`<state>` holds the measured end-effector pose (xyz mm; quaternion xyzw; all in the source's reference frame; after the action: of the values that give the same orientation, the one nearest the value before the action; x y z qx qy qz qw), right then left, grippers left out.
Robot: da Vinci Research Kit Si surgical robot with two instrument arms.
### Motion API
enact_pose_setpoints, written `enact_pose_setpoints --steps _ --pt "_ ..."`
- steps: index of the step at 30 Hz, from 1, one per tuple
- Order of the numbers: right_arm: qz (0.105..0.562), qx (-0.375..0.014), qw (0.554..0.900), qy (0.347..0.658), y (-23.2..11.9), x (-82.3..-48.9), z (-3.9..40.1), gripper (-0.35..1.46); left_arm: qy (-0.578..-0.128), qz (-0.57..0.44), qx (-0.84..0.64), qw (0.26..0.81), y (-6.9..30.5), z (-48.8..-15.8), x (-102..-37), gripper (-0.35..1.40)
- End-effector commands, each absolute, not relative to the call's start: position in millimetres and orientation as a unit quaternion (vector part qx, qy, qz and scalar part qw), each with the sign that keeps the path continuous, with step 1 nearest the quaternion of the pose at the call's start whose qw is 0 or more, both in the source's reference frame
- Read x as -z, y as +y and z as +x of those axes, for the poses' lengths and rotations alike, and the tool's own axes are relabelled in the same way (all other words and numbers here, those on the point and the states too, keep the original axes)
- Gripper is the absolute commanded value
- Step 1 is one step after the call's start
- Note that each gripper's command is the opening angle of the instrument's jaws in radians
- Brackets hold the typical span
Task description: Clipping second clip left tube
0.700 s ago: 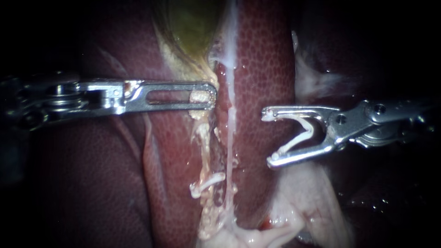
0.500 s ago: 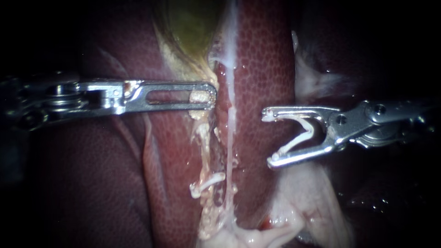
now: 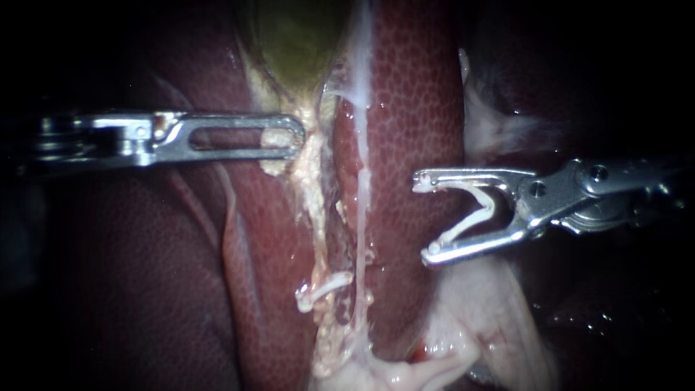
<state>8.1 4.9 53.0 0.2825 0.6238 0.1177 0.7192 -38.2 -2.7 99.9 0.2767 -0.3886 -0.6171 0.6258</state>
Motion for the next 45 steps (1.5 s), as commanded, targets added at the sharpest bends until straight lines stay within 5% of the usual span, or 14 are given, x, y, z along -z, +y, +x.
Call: enact_pose_setpoints --steps 1,27,45 --pt "0.283 -0.118 0.719 0.624 4.9 -53.0 8.1 0.60 -0.393 0.274 0.617 0.625 -2.6 -37.9 -99.5 -0.35" --pt "0.280 -0.117 0.720 0.624 4.3 -53.6 8.8 0.60 -0.402 0.265 0.618 0.621 -2.5 -35.7 -96.7 -0.35" --pt "0.277 -0.107 0.727 0.619 -0.7 -60.9 15.4 0.60 -0.402 0.265 0.619 0.621 -2.5 -35.7 -96.7 -0.35"
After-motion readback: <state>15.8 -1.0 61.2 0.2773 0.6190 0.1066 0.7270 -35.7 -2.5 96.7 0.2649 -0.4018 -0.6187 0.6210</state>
